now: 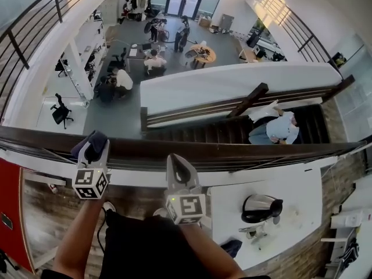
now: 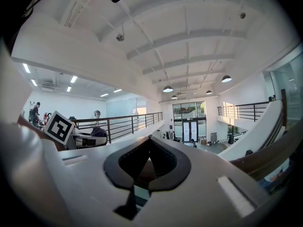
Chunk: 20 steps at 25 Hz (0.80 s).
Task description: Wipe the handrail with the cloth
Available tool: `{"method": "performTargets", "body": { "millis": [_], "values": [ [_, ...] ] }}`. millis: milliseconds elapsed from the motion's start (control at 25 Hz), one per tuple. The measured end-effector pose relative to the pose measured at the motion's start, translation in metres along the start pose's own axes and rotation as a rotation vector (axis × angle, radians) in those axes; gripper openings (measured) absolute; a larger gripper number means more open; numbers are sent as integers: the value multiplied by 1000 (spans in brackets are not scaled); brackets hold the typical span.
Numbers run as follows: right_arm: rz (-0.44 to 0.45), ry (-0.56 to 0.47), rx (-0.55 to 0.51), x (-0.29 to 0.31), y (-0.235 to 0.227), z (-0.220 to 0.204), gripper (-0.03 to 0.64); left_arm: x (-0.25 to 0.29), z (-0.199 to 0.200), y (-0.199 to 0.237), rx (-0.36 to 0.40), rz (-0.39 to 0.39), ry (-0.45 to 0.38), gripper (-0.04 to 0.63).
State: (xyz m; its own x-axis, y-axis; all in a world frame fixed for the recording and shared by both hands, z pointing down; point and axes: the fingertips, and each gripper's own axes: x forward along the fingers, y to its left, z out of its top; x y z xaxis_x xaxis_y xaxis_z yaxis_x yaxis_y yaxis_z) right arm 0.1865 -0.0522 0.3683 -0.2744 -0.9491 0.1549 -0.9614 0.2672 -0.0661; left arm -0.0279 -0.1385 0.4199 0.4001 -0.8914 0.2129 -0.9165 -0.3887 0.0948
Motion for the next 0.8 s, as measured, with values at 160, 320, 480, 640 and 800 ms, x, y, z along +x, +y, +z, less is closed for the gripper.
{"method": "performTargets", "body": {
  "millis": [160, 320, 480, 640, 800],
  "values": [
    [5, -1, 12, -1, -6, -5, 2, 4, 1, -8, 3, 3, 3, 140],
    [8, 8, 5, -5, -8, -4, 2, 6, 2, -19, -7, -9, 7, 140],
    [4, 9, -2, -7, -14, -6, 2, 8, 1, -29, 35, -10, 14, 140],
    [4, 35, -6, -7, -16, -17, 2, 11, -1, -41, 54, -31, 12, 140],
    [15, 44, -17, -9, -14, -20, 2, 11, -1, -46, 29, -27, 0, 140]
  ]
}}
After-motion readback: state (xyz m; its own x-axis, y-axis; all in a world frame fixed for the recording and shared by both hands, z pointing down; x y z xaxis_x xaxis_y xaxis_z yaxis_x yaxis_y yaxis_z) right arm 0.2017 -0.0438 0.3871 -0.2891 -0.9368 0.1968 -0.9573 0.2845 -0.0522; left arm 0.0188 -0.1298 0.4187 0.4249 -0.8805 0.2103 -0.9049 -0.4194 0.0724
